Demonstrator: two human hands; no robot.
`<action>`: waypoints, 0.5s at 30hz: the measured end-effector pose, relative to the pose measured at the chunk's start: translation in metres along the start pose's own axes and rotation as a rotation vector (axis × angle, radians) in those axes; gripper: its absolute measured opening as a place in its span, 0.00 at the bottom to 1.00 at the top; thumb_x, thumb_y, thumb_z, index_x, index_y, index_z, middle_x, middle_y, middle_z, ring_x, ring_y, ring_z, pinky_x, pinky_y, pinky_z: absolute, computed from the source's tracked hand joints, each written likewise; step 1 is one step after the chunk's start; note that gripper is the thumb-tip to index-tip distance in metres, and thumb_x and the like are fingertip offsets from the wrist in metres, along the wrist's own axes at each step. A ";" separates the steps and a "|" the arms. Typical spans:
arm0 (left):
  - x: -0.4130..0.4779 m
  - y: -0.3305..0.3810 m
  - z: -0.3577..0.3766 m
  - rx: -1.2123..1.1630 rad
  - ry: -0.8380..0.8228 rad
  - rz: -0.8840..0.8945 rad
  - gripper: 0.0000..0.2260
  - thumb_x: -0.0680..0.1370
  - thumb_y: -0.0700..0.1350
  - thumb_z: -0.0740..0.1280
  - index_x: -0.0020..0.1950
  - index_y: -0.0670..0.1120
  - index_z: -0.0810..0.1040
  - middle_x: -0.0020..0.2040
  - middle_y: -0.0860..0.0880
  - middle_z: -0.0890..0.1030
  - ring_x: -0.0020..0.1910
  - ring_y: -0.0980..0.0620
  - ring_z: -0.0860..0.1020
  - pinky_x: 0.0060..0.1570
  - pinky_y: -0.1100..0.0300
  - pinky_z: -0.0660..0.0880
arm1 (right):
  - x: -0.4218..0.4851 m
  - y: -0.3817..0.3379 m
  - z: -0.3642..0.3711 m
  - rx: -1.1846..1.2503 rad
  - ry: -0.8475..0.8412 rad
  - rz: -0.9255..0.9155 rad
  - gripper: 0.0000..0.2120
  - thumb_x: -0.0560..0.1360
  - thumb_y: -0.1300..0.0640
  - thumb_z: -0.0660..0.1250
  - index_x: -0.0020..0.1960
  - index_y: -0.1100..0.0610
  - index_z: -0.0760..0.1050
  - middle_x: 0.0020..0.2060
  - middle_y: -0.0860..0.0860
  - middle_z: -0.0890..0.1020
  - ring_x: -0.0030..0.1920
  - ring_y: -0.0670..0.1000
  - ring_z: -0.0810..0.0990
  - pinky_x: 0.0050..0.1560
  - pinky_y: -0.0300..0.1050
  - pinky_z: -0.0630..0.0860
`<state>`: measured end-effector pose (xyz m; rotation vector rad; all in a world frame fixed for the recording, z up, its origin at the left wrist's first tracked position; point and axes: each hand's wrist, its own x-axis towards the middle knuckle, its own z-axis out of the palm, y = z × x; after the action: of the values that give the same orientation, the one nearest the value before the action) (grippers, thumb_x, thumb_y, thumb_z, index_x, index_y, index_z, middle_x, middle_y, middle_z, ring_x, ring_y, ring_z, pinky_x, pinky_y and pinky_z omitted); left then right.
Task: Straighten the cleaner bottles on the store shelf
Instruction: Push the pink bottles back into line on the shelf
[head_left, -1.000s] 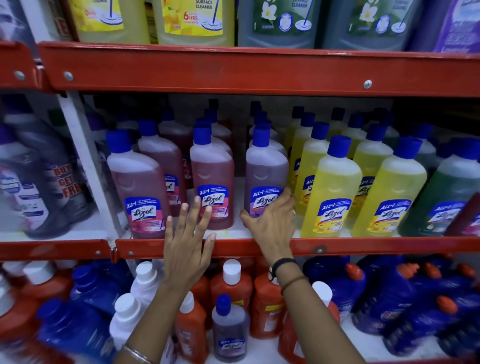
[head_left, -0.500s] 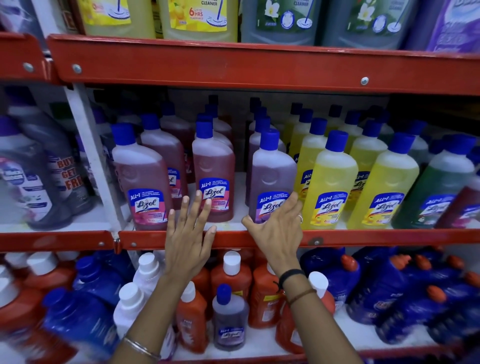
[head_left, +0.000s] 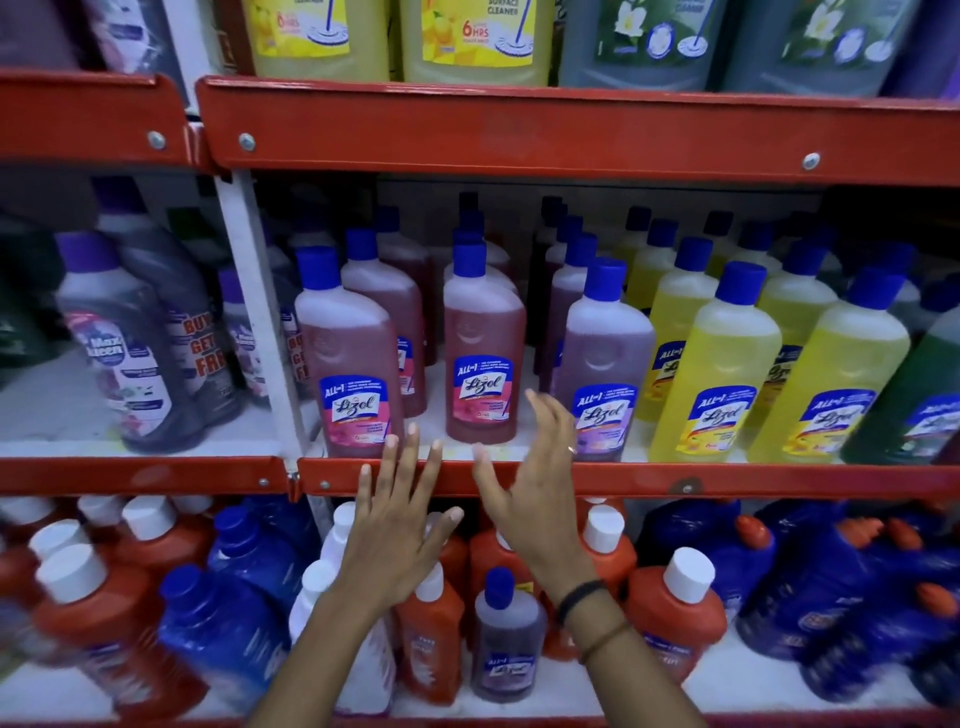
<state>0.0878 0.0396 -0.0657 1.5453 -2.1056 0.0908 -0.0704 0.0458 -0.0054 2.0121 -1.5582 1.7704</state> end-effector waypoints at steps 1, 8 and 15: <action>0.000 -0.001 -0.002 -0.002 -0.019 0.011 0.30 0.75 0.69 0.39 0.73 0.61 0.31 0.74 0.60 0.28 0.74 0.55 0.31 0.71 0.48 0.35 | 0.008 -0.008 0.009 -0.017 -0.012 0.019 0.32 0.72 0.54 0.69 0.69 0.63 0.59 0.65 0.62 0.67 0.66 0.52 0.62 0.68 0.29 0.53; -0.003 -0.016 -0.014 -0.003 -0.145 0.043 0.31 0.71 0.71 0.36 0.67 0.63 0.23 0.69 0.61 0.20 0.70 0.58 0.24 0.68 0.52 0.25 | 0.057 -0.024 0.056 -0.352 -0.073 0.339 0.53 0.65 0.35 0.70 0.72 0.69 0.52 0.63 0.69 0.68 0.58 0.67 0.73 0.54 0.58 0.76; -0.002 -0.016 -0.019 0.003 -0.216 0.062 0.31 0.67 0.72 0.29 0.63 0.63 0.18 0.67 0.59 0.18 0.68 0.58 0.21 0.64 0.51 0.24 | 0.059 -0.021 0.053 -0.443 -0.078 0.367 0.53 0.62 0.36 0.71 0.71 0.66 0.53 0.64 0.64 0.69 0.58 0.65 0.74 0.46 0.55 0.77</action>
<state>0.1098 0.0427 -0.0544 1.5513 -2.3209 -0.0536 -0.0272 -0.0130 0.0326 1.6809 -2.2208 1.2752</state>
